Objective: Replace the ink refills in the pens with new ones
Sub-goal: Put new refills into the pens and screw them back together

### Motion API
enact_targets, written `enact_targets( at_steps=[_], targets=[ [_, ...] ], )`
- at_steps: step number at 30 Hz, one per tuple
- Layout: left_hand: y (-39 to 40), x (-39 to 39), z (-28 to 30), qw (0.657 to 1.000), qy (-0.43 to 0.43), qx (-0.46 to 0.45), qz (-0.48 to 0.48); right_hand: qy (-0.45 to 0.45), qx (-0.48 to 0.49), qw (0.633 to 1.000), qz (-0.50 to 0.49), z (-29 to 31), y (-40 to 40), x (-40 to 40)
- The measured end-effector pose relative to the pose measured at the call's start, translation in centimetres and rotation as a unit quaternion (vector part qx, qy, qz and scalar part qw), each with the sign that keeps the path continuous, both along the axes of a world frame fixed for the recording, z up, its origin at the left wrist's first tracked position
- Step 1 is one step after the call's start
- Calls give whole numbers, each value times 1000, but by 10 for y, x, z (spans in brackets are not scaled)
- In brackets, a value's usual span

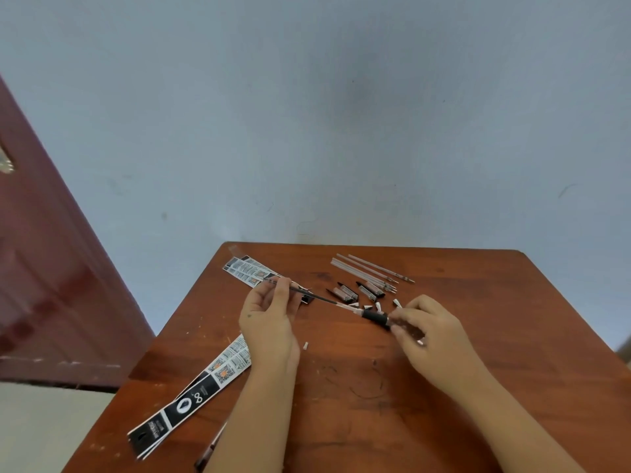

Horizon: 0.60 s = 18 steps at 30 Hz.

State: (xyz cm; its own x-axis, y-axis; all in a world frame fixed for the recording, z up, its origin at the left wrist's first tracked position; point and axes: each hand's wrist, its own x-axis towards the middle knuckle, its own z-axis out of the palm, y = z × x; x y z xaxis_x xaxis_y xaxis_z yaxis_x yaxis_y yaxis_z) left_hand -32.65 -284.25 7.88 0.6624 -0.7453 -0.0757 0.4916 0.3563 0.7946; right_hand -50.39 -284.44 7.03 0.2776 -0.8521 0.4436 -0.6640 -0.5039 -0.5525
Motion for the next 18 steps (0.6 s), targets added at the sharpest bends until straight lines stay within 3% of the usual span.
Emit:
enact_targets(
  at_steps=[18],
  targets=[
    [3,-4,4,1000,0,-14,-9,3,3,1000,-28,-2,-4,-2]
  ],
)
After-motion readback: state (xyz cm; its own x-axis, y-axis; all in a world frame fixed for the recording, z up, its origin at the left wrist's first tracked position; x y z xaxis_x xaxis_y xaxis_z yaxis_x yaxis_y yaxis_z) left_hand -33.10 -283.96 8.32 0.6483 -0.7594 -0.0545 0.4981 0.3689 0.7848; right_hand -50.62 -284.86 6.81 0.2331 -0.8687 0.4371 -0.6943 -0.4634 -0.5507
